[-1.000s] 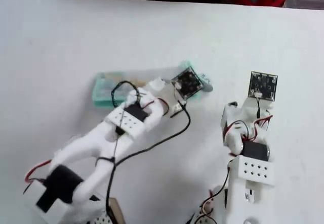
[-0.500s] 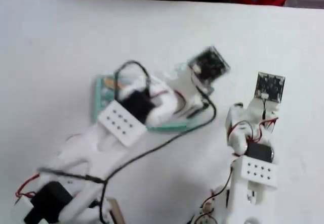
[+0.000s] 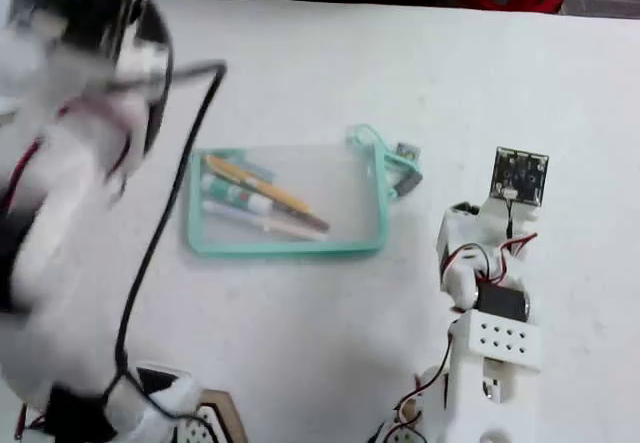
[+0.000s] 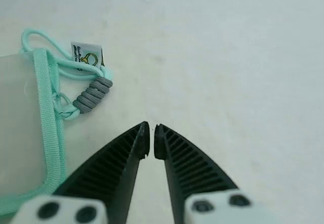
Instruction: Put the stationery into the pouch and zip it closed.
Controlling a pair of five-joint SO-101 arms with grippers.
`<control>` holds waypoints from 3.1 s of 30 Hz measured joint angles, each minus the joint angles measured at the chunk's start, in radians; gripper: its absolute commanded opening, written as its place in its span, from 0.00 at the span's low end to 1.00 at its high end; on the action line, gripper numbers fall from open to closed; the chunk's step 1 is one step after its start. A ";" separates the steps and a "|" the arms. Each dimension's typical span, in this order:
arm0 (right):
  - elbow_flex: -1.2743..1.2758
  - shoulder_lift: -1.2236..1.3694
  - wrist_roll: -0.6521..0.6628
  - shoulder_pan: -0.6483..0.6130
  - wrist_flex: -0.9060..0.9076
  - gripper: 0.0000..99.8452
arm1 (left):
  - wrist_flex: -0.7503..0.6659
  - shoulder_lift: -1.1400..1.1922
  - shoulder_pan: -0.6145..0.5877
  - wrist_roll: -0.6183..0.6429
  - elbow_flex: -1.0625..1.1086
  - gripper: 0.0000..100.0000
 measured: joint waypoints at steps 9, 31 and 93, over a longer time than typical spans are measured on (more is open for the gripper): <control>-0.298 0.000 0.061 -0.129 0.381 0.02 | 0.120 -0.313 -0.029 0.000 -0.029 0.02; -0.830 -0.735 0.118 -0.298 0.848 0.02 | -0.760 -1.416 -0.149 0.031 1.858 0.06; 0.408 -0.827 0.133 -0.153 0.718 0.02 | -0.379 -1.416 -0.127 0.054 2.542 0.05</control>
